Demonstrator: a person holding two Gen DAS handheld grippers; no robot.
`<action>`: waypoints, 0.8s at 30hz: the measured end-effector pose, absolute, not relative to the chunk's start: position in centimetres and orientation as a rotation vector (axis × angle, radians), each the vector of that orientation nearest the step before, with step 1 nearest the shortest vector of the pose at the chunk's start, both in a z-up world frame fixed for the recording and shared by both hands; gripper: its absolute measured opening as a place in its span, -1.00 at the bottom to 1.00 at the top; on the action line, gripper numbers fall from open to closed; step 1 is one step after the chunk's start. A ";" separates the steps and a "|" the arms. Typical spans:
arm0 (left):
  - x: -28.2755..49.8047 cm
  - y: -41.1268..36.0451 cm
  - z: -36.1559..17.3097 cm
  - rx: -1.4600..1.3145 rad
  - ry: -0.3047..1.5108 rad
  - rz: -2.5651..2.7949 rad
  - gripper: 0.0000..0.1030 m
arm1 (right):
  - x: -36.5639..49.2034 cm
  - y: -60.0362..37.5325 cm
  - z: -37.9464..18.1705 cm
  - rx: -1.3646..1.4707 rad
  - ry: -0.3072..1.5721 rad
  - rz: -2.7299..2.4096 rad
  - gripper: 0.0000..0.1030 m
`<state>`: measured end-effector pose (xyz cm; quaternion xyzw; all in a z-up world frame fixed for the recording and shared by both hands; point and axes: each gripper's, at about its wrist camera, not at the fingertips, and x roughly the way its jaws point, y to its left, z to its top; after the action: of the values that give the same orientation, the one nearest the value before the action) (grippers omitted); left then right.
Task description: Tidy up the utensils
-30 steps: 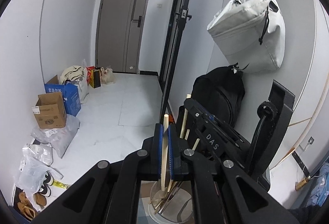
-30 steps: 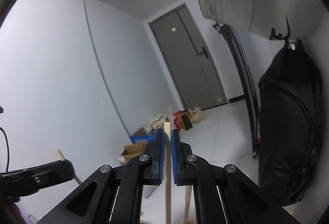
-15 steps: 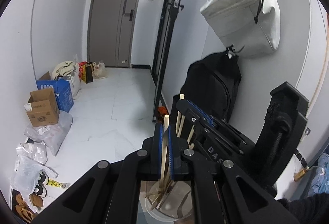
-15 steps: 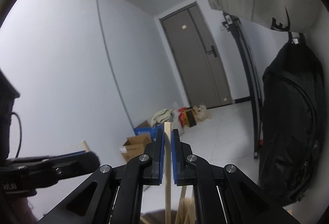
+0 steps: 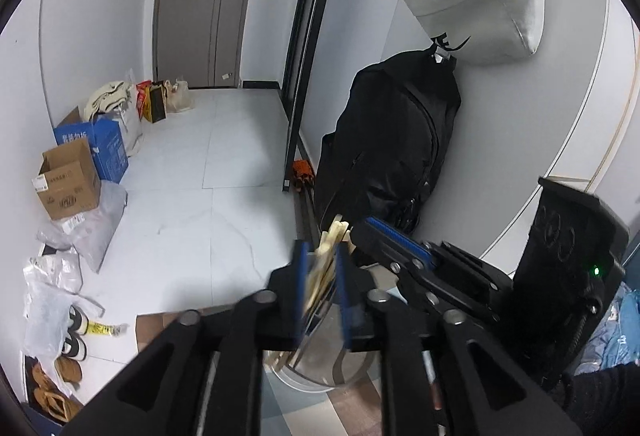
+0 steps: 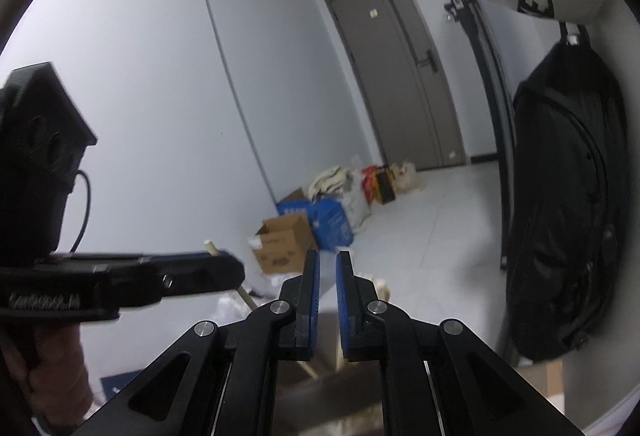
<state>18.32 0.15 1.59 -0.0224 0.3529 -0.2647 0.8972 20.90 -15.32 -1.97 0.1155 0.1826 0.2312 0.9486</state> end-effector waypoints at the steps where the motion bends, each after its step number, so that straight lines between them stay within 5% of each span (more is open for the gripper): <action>1: 18.0 0.2 1.8 -0.049 0.722 -0.548 -0.55 | 20.6 -15.4 -1.9 0.231 0.375 0.473 -0.70; 3: 17.3 0.3 2.3 -0.052 0.702 -0.537 -0.31 | 19.7 -16.0 -1.6 0.241 0.378 0.477 -0.27; 10: 15.1 1.2 3.8 -0.073 0.647 -0.481 -0.27 | 16.9 -18.1 -0.1 0.277 0.360 0.462 -0.08; 13: 14.3 1.6 3.9 -0.073 0.638 -0.439 -0.09 | 15.6 -18.3 0.5 0.259 0.353 0.453 0.01; 19: 12.5 2.4 4.2 -0.100 0.604 -0.351 0.05 | 13.6 -18.8 1.7 0.259 0.337 0.439 0.46; 24: 10.4 2.2 4.6 -0.100 0.560 -0.283 0.37 | 11.6 -18.6 2.6 0.240 0.318 0.432 0.79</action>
<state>10.40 2.18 4.55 -0.0491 0.2753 -0.1394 0.9499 11.56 -18.63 2.56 0.1184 0.1566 0.2128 0.9572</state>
